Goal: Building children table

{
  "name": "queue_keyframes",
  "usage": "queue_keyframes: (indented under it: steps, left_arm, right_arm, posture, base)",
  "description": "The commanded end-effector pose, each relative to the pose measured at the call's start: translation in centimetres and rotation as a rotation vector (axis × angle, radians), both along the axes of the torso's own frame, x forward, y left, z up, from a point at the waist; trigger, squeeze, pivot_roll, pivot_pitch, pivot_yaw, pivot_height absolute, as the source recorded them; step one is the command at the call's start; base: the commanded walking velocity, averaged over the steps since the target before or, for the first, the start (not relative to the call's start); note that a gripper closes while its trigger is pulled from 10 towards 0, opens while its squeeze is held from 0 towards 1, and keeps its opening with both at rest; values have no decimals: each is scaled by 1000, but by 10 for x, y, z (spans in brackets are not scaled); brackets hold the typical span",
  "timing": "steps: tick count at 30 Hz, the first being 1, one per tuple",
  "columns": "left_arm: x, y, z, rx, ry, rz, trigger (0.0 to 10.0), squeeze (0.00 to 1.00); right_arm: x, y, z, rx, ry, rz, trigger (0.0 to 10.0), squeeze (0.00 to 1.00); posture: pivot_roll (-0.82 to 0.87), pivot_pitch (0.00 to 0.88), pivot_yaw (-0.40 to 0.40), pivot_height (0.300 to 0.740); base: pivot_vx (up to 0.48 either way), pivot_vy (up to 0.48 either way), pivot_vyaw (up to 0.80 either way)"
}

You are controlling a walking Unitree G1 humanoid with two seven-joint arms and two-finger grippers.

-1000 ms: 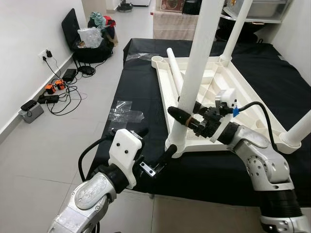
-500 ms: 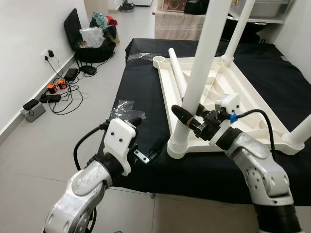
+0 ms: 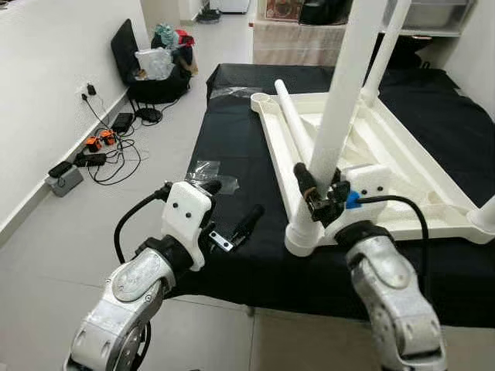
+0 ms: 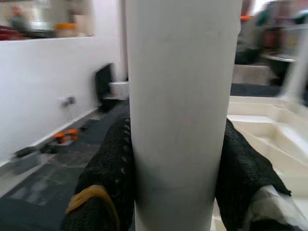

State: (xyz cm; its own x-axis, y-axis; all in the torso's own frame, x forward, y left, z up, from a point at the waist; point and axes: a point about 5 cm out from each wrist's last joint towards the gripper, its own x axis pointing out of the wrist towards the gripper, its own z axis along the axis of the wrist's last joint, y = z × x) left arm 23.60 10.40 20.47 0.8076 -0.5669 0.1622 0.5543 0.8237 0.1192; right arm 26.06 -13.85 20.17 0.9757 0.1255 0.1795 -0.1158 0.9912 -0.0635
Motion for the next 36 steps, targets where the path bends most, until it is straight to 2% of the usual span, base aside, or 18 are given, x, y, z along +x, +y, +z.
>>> queue_keyframes:
  steps: [1,5,9,10,14,15,16,17,23,24,31,33,34,35,36]
  left_arm:
    - [1,3,-1,24,-5,12,10000,0]
    - [2,3,-2,25,-6,13,10000,0]
    - [2,4,-2,25,-8,19,10000,0]
    - [2,4,-2,25,-7,19,10000,0]
    - [2,4,-2,25,-7,18,10000,0]
    - [2,4,-2,24,-7,18,10000,0]
    - [2,4,-2,24,-7,18,10000,0]
    - [2,4,-2,23,-6,19,10000,0]
    - [2,4,-3,21,-7,20,10000,0]
    - [2,4,-3,21,-7,21,10000,0]
    - [2,4,-3,21,-11,25,10000,0]
    - [3,4,-2,21,-12,25,10000,0]
    - [3,4,-2,21,-12,25,10000,0]
    - [3,4,-2,20,-13,25,10000,0]
    - [3,4,-2,20,-14,25,10000,0]
  right_arm:
    - [-3,-15,-3,-56,21,-175,0,0]
    - [-5,-11,-5,-45,32,-206,0,0]
    - [-10,-2,-7,-6,59,-298,0,0]
    - [-9,3,-7,7,60,-277,9490,0]
    - [-8,8,-7,17,61,-254,9490,0]
    - [-6,9,-6,23,62,-249,10000,937]
    - [-6,9,-6,23,62,-249,10000,937]
    - [-4,8,-5,24,59,-245,10000,1000]
    - [0,3,-1,22,44,-241,10000,1000]
    - [0,2,0,16,42,-236,10000,0]
    - [1,2,-3,72,57,-103,10000,0]
    - [-1,5,-3,109,57,3,10000,0]
    - [-1,5,-3,109,57,3,10000,0]
    - [-3,7,-5,137,68,105,10000,0]
    - [-5,8,-5,144,71,145,10000,0]
  posture:
    - [33,87,-5,740]
    - [33,87,-5,740]
    - [38,89,-10,740]
    - [38,89,-12,740]
    - [38,89,-12,740]
    - [36,89,-12,740]
    - [36,89,-12,740]
    - [36,89,-12,740]
    - [32,88,-15,740]
    - [32,88,-15,740]
    - [30,86,-15,740]
    - [30,86,-15,740]
    - [30,86,-15,740]
    - [30,86,-15,740]
    - [30,86,-15,740]
  base:
    - [0,0,0]
    - [0,0,0]
    - [0,0,0]
    - [0,0,0]
    - [0,0,0]
    - [0,0,0]
    - [0,0,0]
    - [0,0,0]
    - [0,0,0]
    - [0,0,0]
    - [0,0,0]
    - [0,0,0]
    - [0,0,0]
    - [0,0,0]
    - [0,0,0]
